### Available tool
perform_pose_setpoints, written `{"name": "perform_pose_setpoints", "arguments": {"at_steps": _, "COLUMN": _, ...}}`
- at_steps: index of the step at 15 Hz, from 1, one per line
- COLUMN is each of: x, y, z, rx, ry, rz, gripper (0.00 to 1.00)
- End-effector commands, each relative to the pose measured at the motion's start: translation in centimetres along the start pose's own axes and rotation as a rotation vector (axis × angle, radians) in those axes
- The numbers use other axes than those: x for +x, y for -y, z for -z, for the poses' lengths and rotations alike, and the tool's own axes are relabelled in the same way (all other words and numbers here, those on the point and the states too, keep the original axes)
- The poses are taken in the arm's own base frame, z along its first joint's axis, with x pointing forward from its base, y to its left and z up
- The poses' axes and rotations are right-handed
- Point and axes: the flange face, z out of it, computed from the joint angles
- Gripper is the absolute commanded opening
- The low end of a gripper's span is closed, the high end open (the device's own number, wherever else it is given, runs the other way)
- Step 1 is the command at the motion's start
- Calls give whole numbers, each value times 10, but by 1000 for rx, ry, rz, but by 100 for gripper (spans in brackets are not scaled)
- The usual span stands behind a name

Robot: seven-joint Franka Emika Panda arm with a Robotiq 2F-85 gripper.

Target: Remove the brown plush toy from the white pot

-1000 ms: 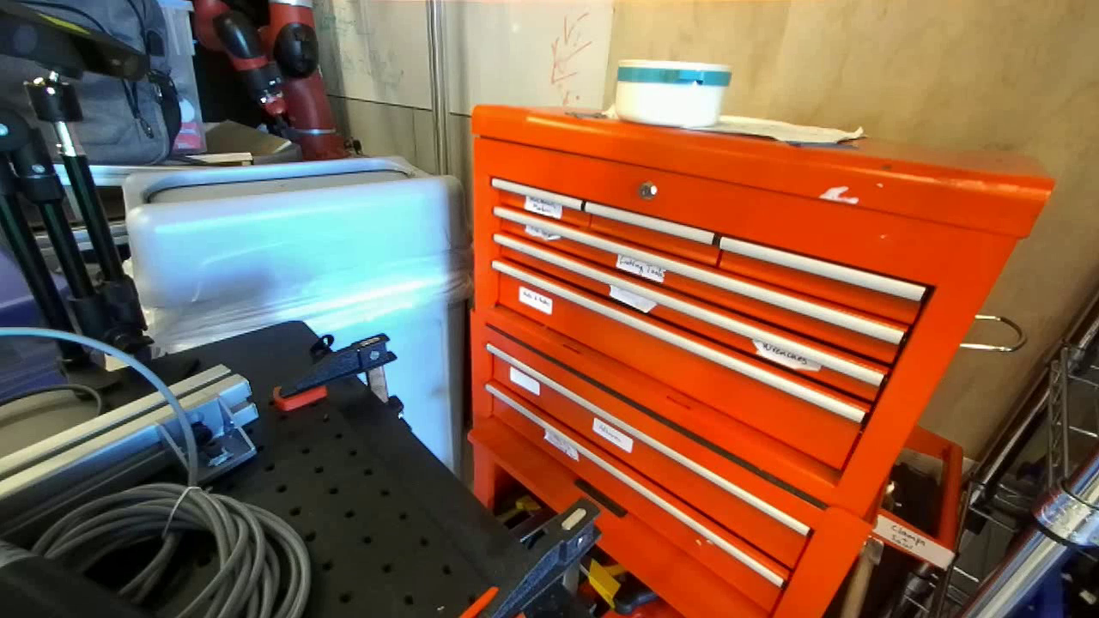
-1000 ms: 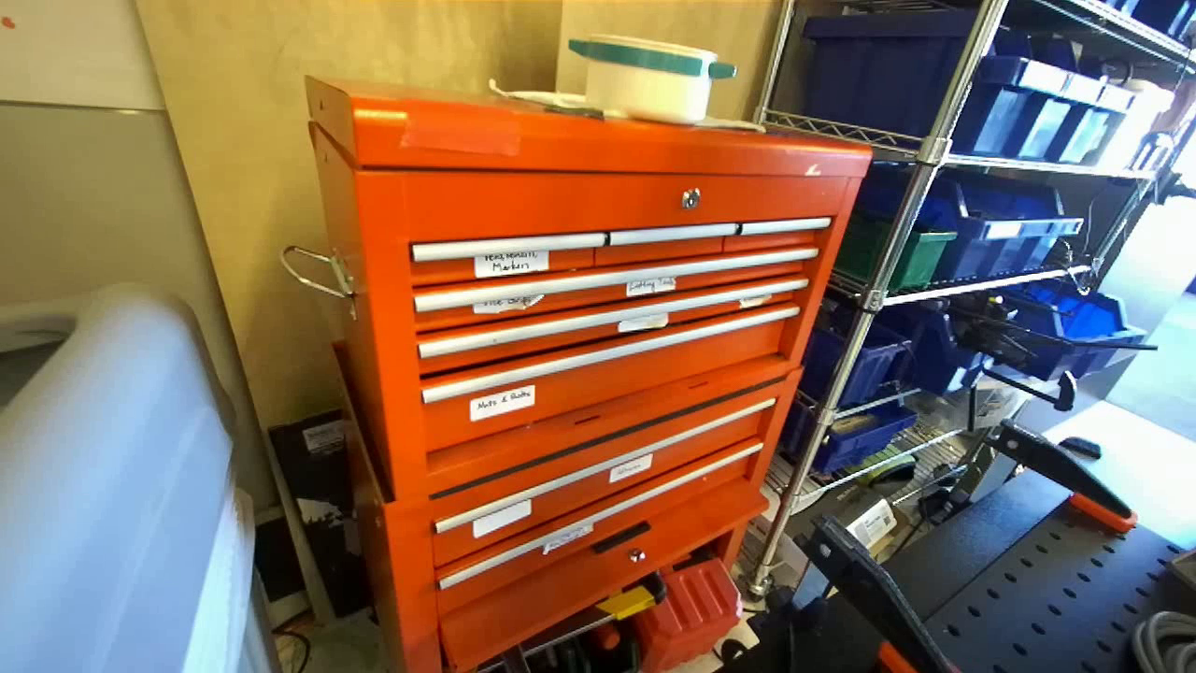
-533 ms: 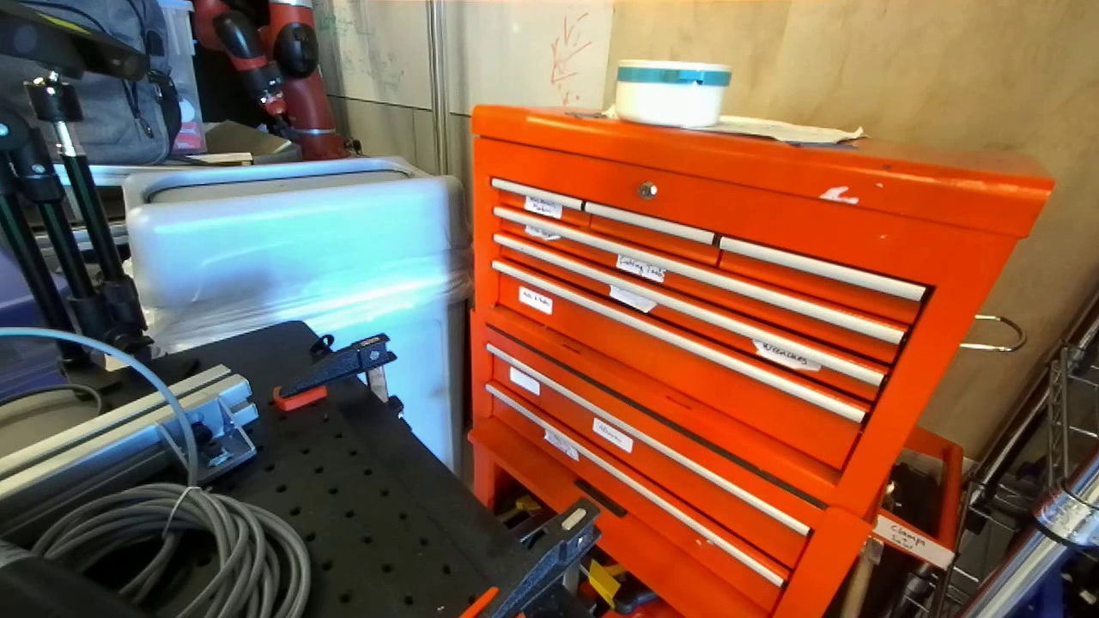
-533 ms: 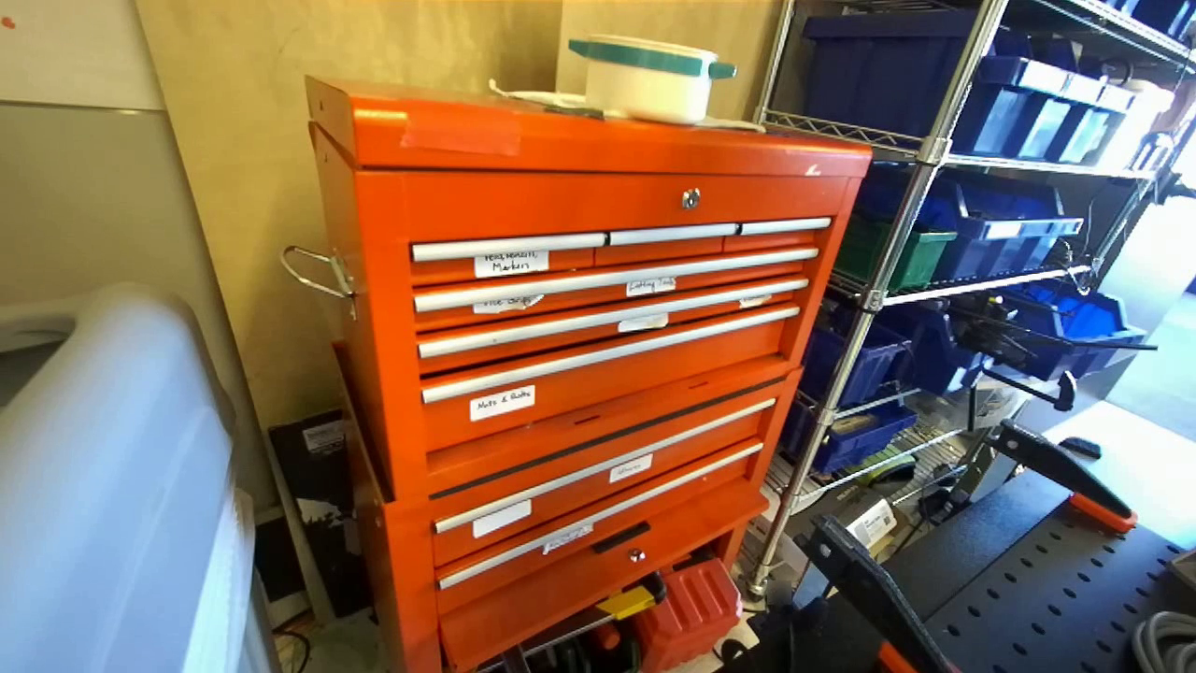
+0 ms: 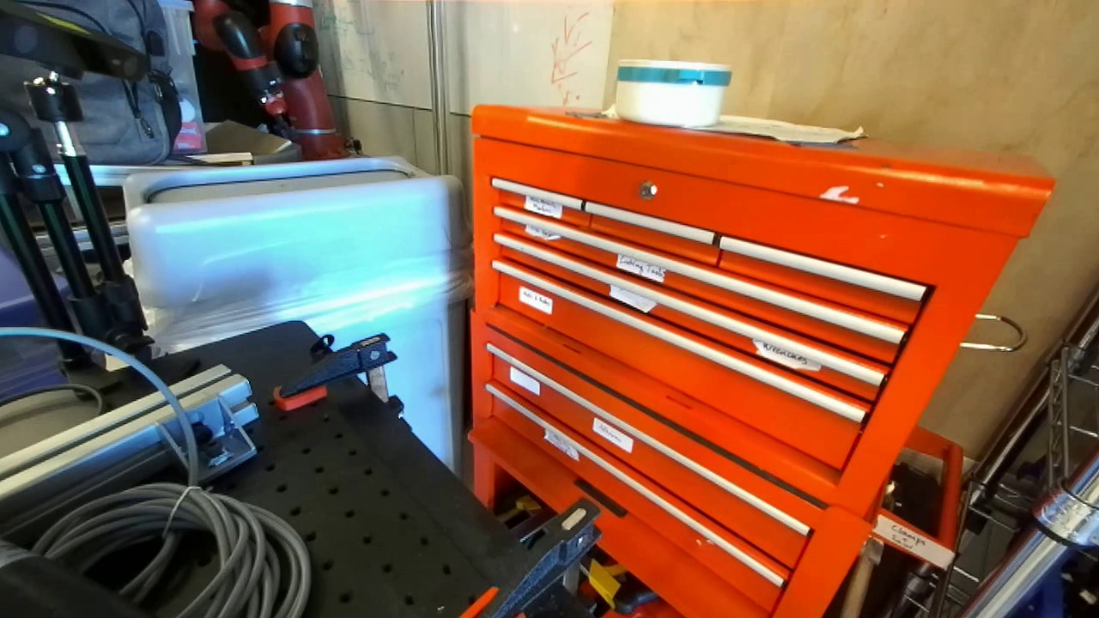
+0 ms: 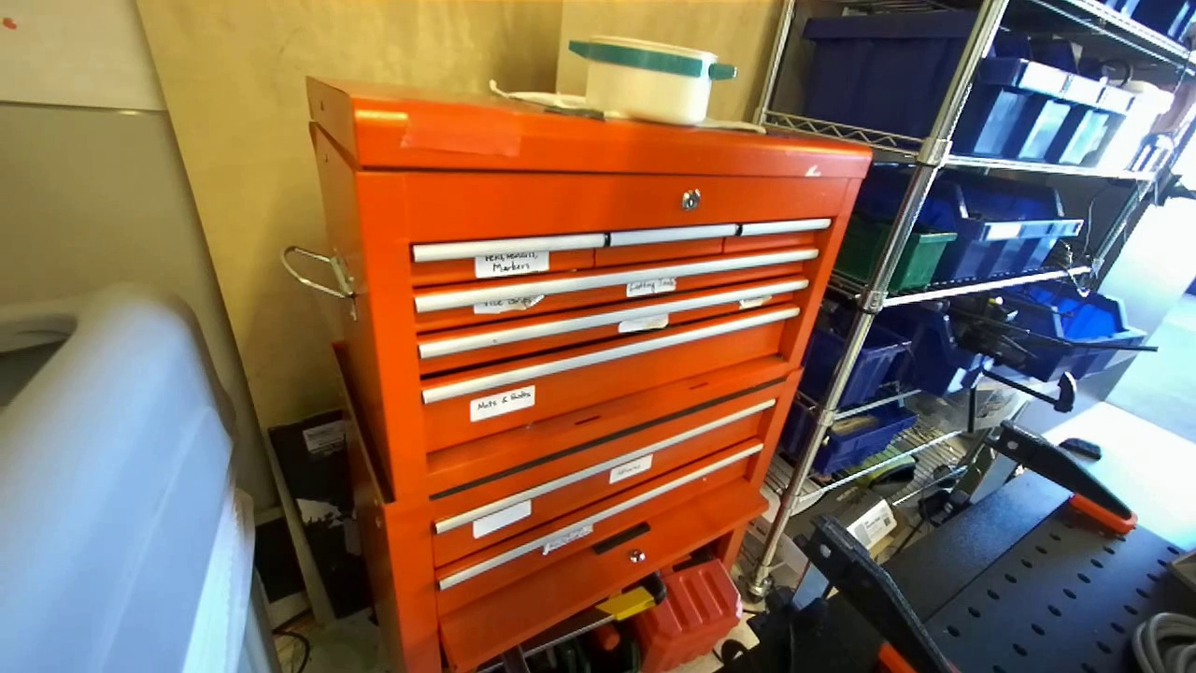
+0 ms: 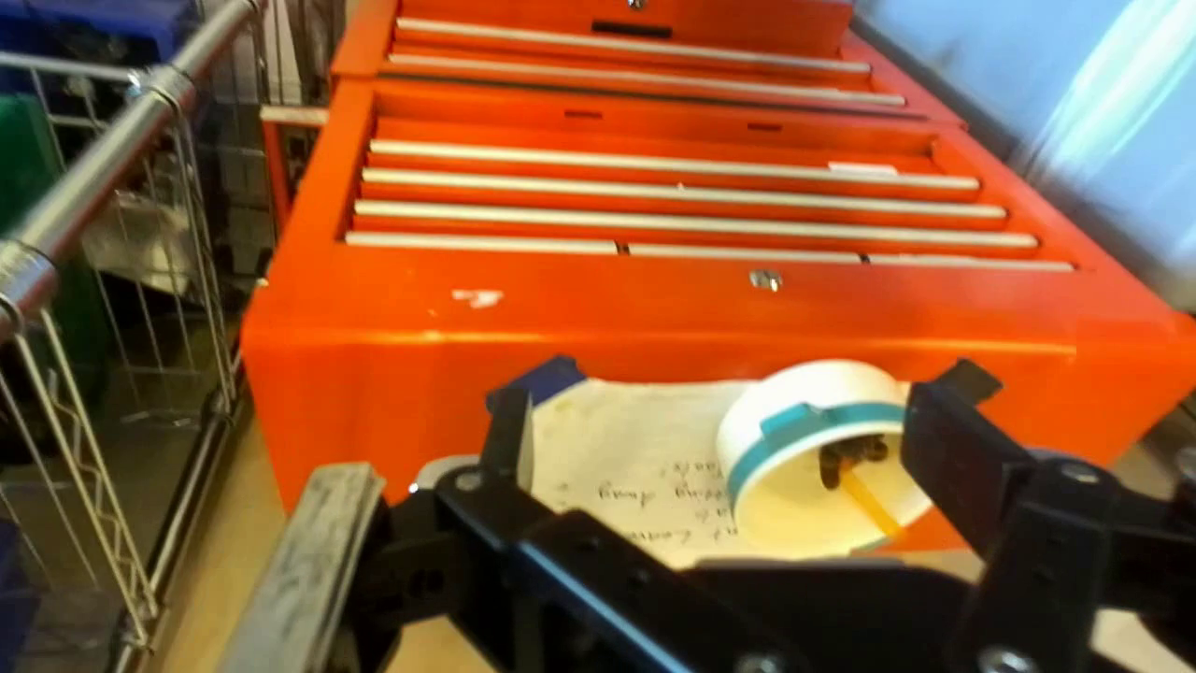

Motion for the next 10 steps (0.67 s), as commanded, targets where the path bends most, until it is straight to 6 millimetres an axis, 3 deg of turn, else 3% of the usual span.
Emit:
{"name": "perform_pose_setpoints", "arguments": {"at_steps": 1, "x": 59, "y": 40, "z": -21, "rx": 21, "ry": -140, "rz": 6, "gripper": 100}}
{"name": "perform_pose_setpoints", "arguments": {"at_steps": 6, "x": 114, "y": 93, "z": -67, "rx": 36, "ry": -267, "rz": 37, "gripper": 100}}
{"name": "perform_pose_setpoints", "arguments": {"at_steps": 10, "x": 132, "y": 115, "z": -111, "rx": 49, "ry": -258, "rz": 61, "gripper": 100}}
